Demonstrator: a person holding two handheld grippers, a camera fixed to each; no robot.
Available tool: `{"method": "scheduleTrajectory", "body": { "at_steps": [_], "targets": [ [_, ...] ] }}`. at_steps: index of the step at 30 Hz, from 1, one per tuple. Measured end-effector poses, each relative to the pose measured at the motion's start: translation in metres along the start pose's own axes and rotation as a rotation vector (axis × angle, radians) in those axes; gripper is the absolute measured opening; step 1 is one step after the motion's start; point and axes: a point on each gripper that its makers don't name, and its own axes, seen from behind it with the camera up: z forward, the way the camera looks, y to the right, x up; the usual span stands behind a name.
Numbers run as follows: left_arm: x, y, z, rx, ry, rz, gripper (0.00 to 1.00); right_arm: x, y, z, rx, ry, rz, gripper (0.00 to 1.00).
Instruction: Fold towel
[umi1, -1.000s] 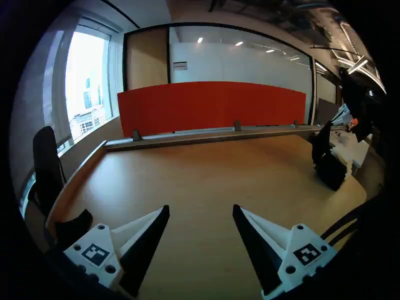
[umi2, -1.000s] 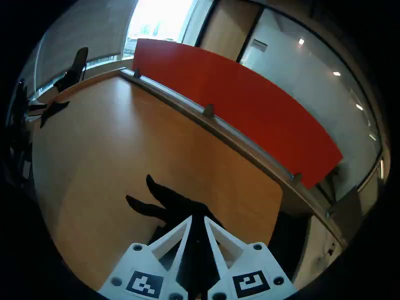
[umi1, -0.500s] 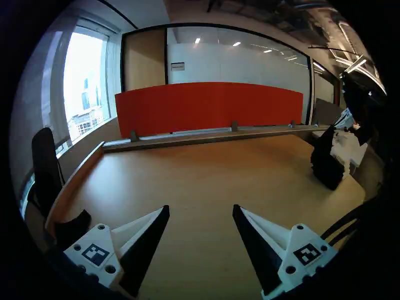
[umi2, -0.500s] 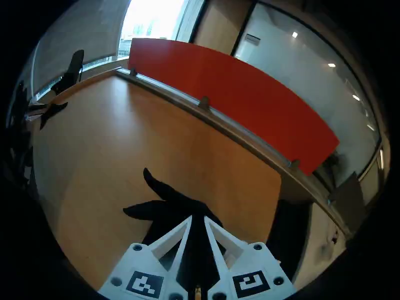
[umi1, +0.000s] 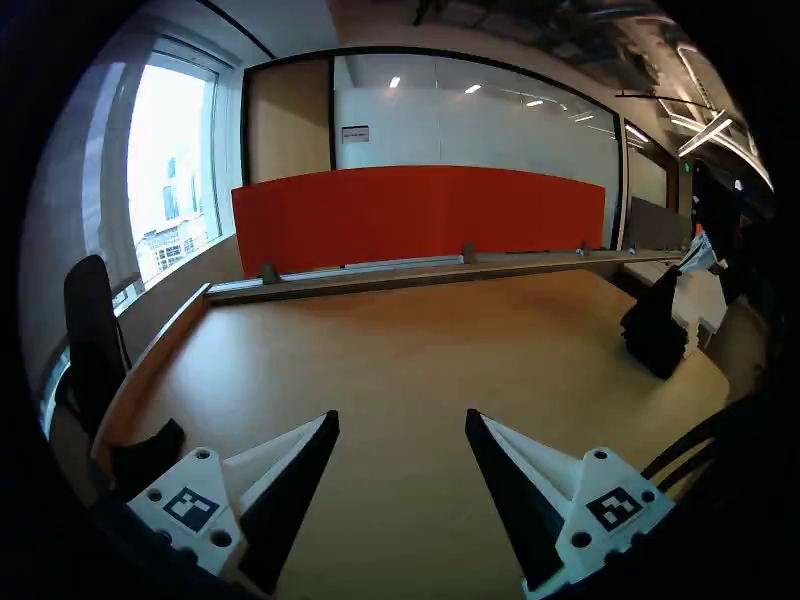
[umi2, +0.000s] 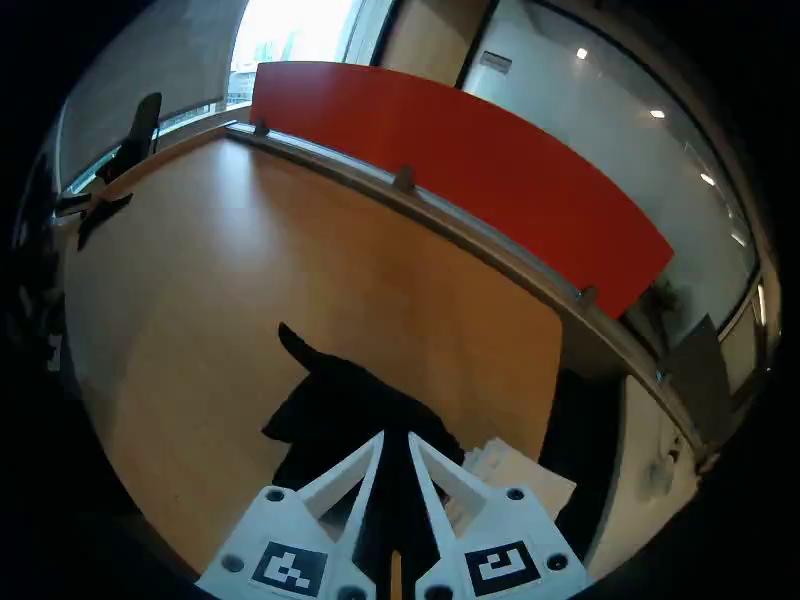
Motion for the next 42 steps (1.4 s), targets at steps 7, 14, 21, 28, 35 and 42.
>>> {"method": "scheduleTrajectory", "body": {
  "at_steps": [7,14,21,28,35,42],
  "targets": [
    [-0.003,0.003,0.0,-0.009,-0.005,0.002,0.94,-0.033,-0.002,-0.004,-0.014,-0.05,0.003,0.01],
    [-0.004,0.005,0.0,-0.016,-0.007,0.008,0.94,-0.07,-0.001,-0.005,-0.042,-0.11,0.031,0.01],
    [-0.004,0.007,-0.001,-0.015,-0.011,0.017,0.94,-0.106,0.001,-0.001,-0.064,-0.166,0.089,0.01],
    [-0.003,0.009,0.0,-0.017,-0.015,0.02,0.94,-0.132,-0.001,0.003,-0.081,-0.201,0.135,0.01],
    [-0.002,0.014,0.003,-0.022,-0.022,0.032,0.94,-0.145,-0.01,0.014,-0.074,-0.213,0.17,0.01],
    [-0.001,0.015,0.004,-0.021,-0.026,0.039,0.94,-0.158,-0.018,0.025,-0.067,-0.228,0.194,0.01]
  ]
}}
